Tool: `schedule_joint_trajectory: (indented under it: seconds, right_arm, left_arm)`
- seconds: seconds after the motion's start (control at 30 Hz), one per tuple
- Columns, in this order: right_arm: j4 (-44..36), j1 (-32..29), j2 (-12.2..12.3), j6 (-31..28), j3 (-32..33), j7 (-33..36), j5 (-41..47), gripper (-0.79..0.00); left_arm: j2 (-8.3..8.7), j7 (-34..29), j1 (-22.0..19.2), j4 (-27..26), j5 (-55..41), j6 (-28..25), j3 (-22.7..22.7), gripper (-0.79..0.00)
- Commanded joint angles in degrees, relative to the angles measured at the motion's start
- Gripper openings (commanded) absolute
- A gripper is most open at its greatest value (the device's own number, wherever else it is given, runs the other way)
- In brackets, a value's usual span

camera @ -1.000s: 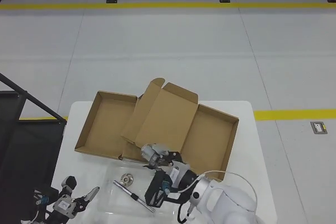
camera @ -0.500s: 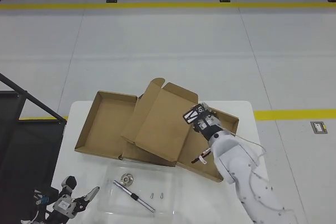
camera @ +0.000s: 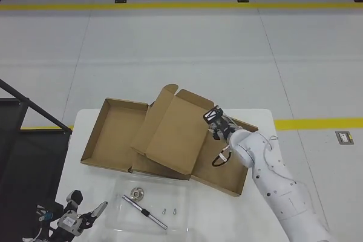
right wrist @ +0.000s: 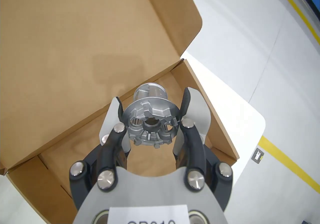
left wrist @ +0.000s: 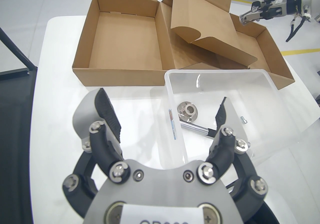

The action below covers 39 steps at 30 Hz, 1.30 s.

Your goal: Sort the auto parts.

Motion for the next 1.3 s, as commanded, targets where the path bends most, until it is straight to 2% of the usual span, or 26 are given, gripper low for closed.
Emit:
schedule_joint_trajectory:
  seconds: [0.0, 0.23, 0.5, 0.53, 0.57, 0.6, 0.63, 0.7, 0.73, 0.77, 0.8, 0.97, 1.07, 1.17, 1.27]
  right_arm:
    - [0.98, 0.58, 0.0, -1.94, -0.03, 1.34, 0.59, -0.785]
    - [7.13, 3.99, -0.92, -2.33, -2.47, 7.44, 0.14, -0.785]
    - [17.01, 8.62, -2.51, -4.87, -4.86, 7.14, 3.17, -0.785]
    - [18.04, 9.0, -2.65, -5.02, -5.01, 6.7, 3.38, -0.763]
    - [19.0, 9.39, -2.77, -5.16, -5.11, 6.41, 3.65, -0.64]
    - [19.81, 9.76, -2.89, -5.33, -5.23, 6.13, 3.85, -0.416]
    - [20.51, 10.08, -3.0, -5.56, -5.37, 5.87, 4.0, -0.305]
    - [21.66, 10.58, -3.18, -6.01, -5.64, 5.34, 4.09, -0.277]
    - [22.11, 10.78, -3.26, -6.34, -5.8, 5.21, 4.11, -0.2]
    - [22.53, 10.95, -3.33, -6.63, -5.91, 5.09, 4.18, -0.043]
    - [22.87, 11.09, -3.39, -6.81, -6.02, 4.98, 4.18, 0.0]
    - [22.8, 11.09, -3.28, -7.35, -5.55, 2.41, 4.57, 0.0]
    - [19.04, 9.54, -2.73, -7.56, -5.02, 0.92, 3.58, 0.0]
    - [10.75, 5.61, -1.6, -8.43, -3.68, -0.51, 1.98, 0.0]
    - [-2.88, -1.5, -0.07, -9.97, -1.89, -0.81, -0.4, 0.0]
  left_arm:
    - [0.0, 0.0, 0.0, 0.0, 0.0, 0.0, 0.0, 0.0]
    - [0.0, 0.0, 0.0, 0.0, 0.0, 0.0, 0.0, 0.0]
    - [0.0, 0.0, 0.0, 0.0, 0.0, 0.0, 0.0, 0.0]
    - [0.0, 0.0, 0.0, 0.0, 0.0, 0.0, 0.0, 0.0]
    - [0.0, 0.0, 0.0, 0.0, 0.0, 0.0, 0.0, 0.0]
    - [0.0, 0.0, 0.0, 0.0, 0.0, 0.0, 0.0, 0.0]
    - [0.0, 0.0, 0.0, 0.0, 0.0, 0.0, 0.0, 0.0]
    - [0.0, 0.0, 0.0, 0.0, 0.0, 0.0, 0.0, 0.0]
    - [0.0, 0.0, 0.0, 0.0, 0.0, 0.0, 0.0, 0.0]
    - [0.0, 0.0, 0.0, 0.0, 0.0, 0.0, 0.0, 0.0]
    - [0.0, 0.0, 0.0, 0.0, 0.0, 0.0, 0.0, 0.0]
    - [0.0, 0.0, 0.0, 0.0, 0.0, 0.0, 0.0, 0.0]
    - [0.0, 0.0, 0.0, 0.0, 0.0, 0.0, 0.0, 0.0]
    - [0.0, 0.0, 0.0, 0.0, 0.0, 0.0, 0.0, 0.0]
    - [0.0, 0.0, 0.0, 0.0, 0.0, 0.0, 0.0, 0.0]
